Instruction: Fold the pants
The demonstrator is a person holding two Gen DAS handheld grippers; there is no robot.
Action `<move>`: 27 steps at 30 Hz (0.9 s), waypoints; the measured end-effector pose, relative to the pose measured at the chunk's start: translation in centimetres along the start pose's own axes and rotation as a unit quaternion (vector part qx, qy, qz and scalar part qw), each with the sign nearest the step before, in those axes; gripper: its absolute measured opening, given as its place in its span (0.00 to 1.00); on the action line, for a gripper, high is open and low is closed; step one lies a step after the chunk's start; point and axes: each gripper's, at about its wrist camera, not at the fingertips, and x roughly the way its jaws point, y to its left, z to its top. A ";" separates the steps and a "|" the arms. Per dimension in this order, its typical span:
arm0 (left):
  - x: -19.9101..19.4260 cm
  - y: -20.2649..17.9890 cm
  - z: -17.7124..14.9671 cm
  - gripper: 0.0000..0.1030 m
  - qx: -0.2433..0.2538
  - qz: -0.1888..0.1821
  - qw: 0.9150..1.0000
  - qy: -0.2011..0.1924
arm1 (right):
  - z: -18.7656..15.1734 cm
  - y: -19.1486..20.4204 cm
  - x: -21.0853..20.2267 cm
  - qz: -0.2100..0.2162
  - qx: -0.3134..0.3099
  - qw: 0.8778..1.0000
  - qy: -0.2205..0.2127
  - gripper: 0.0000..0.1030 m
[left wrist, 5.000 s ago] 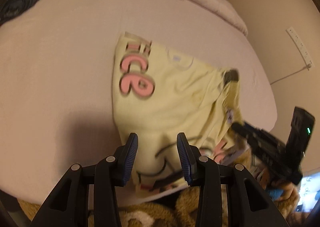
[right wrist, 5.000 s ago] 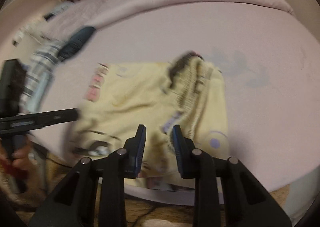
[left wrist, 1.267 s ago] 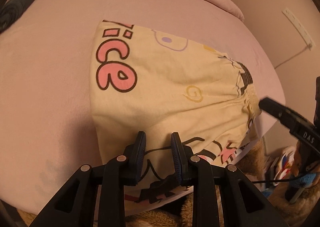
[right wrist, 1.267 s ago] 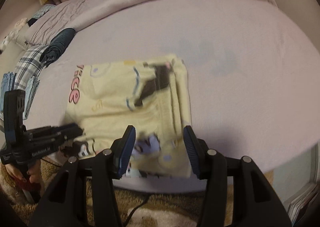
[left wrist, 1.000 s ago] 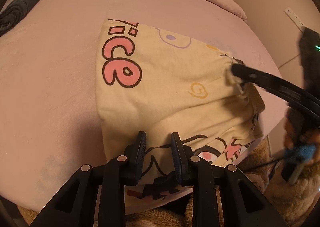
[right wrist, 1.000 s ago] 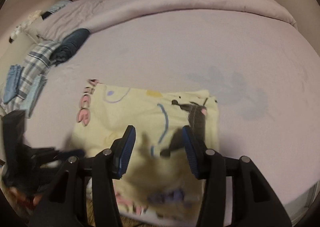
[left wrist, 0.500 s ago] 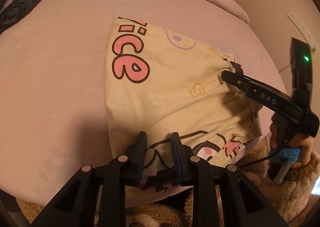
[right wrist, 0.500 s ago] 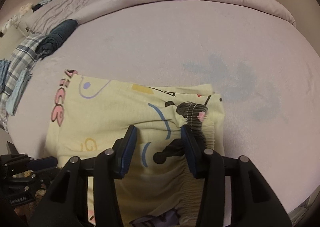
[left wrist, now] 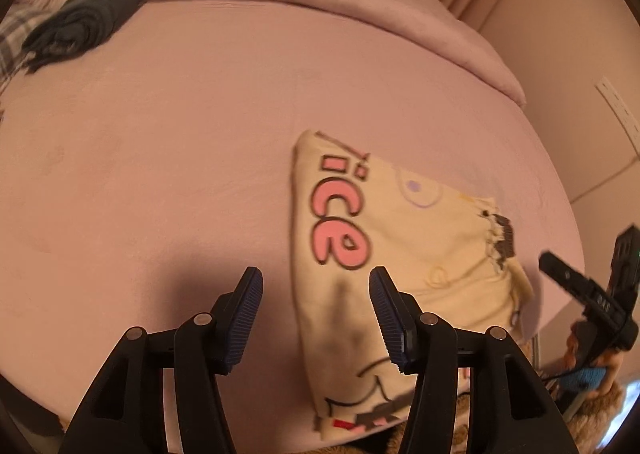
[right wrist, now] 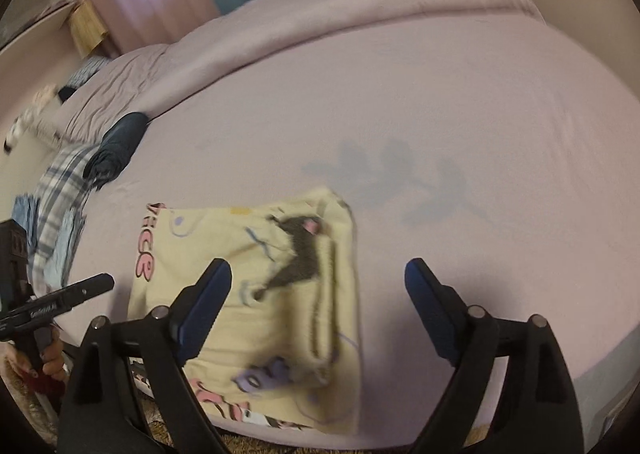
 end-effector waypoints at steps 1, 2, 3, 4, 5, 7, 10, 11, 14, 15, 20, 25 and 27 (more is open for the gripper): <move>0.5 0.3 -0.1 0.53 -0.005 0.000 1.000 0.007 | -0.4 -0.6 0.3 0.007 0.013 1.000 0.011 0.87; 0.9 0.5 -0.2 0.53 -0.009 -0.002 1.000 0.012 | -0.8 -0.9 0.6 0.015 0.021 0.999 0.020 0.87; 1.4 0.8 -0.2 0.53 -0.014 -0.008 1.000 0.019 | -1.4 -1.2 1.0 0.026 0.028 0.999 0.032 0.87; 1.7 0.9 -0.4 0.53 -0.018 -0.011 0.999 0.024 | -1.6 -1.4 1.1 0.032 0.027 0.998 0.038 0.86; 2.2 0.9 -0.4 0.53 -0.024 -0.015 0.999 0.031 | -2.0 -1.3 1.4 0.037 0.026 0.998 0.047 0.86; 3.0 1.3 -0.8 0.53 -0.034 -0.024 0.998 0.046 | -2.6 -1.3 1.8 0.044 0.024 0.997 0.056 0.86; 3.4 1.6 -0.8 0.53 -0.033 -0.032 0.998 0.047 | -2.8 -1.0 1.9 0.051 0.015 0.997 0.060 0.86; 3.4 1.5 -0.8 0.53 -0.030 -0.036 0.998 0.047 | -2.8 -1.0 1.9 0.056 0.015 0.996 0.063 0.86; 3.5 1.3 -0.8 0.53 -0.024 -0.047 0.997 0.053 | -2.8 -1.5 2.3 0.088 0.024 0.993 0.070 0.85; 3.5 1.2 -0.8 0.53 -0.021 -0.053 0.997 0.055 | -2.9 -1.7 2.5 0.096 0.027 0.992 0.073 0.85; 4.2 0.5 -0.7 0.53 -0.006 -0.081 0.995 0.061 | -2.8 -1.9 3.8 0.150 0.045 0.984 0.083 0.81; 5.5 -1.0 0.1 0.53 -0.011 -0.128 0.989 0.074 | -1.9 -2.5 5.2 0.197 0.079 0.972 0.098 0.75; 5.8 -1.4 0.2 0.53 -0.008 -0.133 0.988 0.076 | -1.8 -2.4 5.7 0.208 0.084 0.969 0.101 0.69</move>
